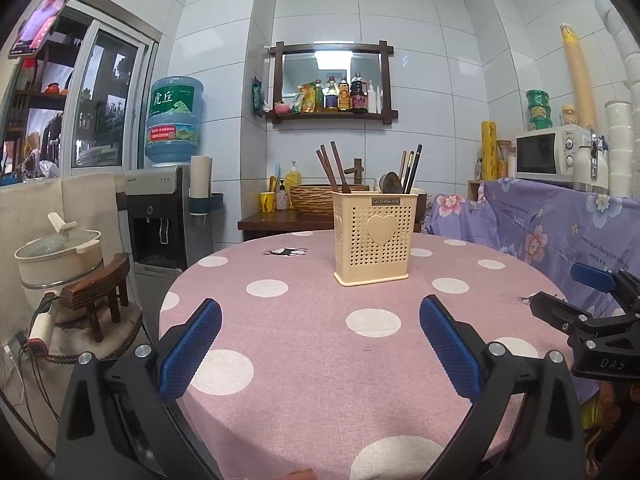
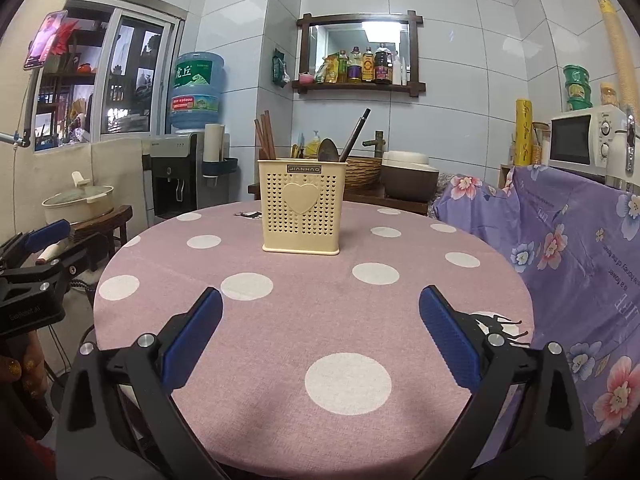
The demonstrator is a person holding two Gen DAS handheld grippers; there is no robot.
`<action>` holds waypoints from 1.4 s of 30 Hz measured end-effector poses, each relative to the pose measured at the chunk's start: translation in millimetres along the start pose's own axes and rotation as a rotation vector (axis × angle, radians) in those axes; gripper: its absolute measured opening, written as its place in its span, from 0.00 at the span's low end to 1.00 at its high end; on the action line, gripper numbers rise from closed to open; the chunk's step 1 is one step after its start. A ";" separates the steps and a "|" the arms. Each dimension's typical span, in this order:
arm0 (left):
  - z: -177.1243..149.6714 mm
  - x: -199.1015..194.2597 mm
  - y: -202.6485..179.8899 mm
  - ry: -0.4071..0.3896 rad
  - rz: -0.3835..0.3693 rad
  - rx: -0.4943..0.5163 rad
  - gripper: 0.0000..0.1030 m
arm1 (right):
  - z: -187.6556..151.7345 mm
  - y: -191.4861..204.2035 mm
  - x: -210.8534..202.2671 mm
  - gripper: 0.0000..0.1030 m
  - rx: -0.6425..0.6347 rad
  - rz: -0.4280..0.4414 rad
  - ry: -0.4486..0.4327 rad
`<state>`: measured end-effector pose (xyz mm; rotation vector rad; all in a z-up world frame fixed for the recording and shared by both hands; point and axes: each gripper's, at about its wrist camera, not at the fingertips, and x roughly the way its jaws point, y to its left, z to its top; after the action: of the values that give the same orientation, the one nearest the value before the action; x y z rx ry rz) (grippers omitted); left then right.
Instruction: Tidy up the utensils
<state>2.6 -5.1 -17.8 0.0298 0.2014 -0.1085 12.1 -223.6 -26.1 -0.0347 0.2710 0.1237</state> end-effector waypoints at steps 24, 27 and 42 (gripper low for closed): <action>-3.8 -2.1 -0.9 0.007 -0.001 -0.004 0.95 | -0.7 0.2 -3.3 0.94 0.008 0.004 -0.006; -4.3 -2.5 -1.1 0.006 -0.002 -0.002 0.95 | -0.9 0.7 -3.3 0.94 0.008 0.003 -0.004; -5.3 -3.5 -4.2 0.004 -0.014 0.008 0.95 | -2.0 1.1 -1.2 0.94 0.011 0.006 0.005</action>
<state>-2.3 -8.7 -22.3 0.0368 0.2056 -0.1234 10.3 -222.7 -27.7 -0.0237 0.2767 0.1286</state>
